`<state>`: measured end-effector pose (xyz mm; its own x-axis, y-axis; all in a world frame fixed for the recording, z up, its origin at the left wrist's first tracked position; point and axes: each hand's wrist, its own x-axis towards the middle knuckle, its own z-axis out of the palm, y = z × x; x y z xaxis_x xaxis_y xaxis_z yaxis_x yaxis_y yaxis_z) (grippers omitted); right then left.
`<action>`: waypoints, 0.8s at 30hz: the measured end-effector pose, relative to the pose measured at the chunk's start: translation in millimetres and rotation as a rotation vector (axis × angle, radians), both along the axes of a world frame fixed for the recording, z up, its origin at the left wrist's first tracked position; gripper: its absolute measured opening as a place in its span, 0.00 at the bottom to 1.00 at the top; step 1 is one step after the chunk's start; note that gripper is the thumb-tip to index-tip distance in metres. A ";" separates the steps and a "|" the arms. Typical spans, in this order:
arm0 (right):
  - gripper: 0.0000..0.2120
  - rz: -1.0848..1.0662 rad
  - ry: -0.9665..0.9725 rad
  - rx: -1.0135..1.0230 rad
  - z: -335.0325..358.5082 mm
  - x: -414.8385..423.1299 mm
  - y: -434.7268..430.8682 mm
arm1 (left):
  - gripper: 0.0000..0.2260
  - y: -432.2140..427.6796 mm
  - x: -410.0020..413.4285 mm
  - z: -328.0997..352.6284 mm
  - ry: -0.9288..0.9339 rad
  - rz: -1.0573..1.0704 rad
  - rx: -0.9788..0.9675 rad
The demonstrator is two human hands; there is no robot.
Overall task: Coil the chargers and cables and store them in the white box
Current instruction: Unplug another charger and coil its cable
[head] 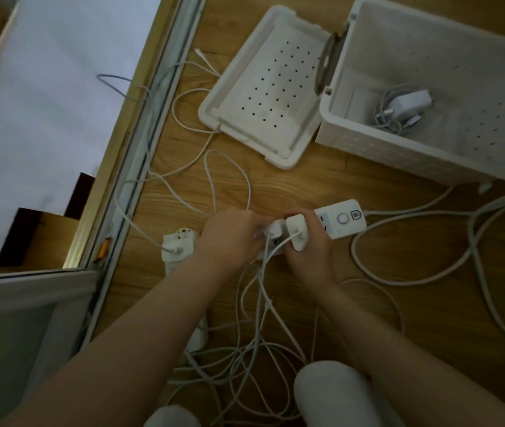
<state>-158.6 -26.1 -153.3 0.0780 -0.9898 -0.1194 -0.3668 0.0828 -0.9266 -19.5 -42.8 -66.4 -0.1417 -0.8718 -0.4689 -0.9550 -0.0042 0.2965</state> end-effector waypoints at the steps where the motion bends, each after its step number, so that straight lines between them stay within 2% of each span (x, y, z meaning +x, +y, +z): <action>1: 0.15 -0.027 -0.008 0.004 -0.3 2.0 0.4 | 0.10 -0.1 -1.2 0.4 -0.013 -0.005 -0.004; 5: 0.14 -0.061 -0.027 0.006 -0.9 4.0 0.3 | 0.09 1.6 -7.3 -4.4 -0.053 0.027 -0.036; 9: 0.17 -0.046 -0.042 0.021 2.5 5.1 1.1 | 0.11 6.2 -9.7 -6.1 -0.072 0.048 -0.037; 16: 0.13 -0.054 -0.022 0.060 13.5 8.2 -1.3 | 0.13 10.4 -8.9 -6.0 -0.106 0.024 -0.083; 20: 0.15 -0.112 -0.071 0.118 19.9 10.2 0.3 | 0.12 10.3 -9.9 -3.1 -0.153 0.020 -0.083; 24: 0.18 -0.127 -0.078 0.062 31.7 6.0 6.7 | 0.12 9.0 -14.7 -1.9 -0.138 -0.009 -0.049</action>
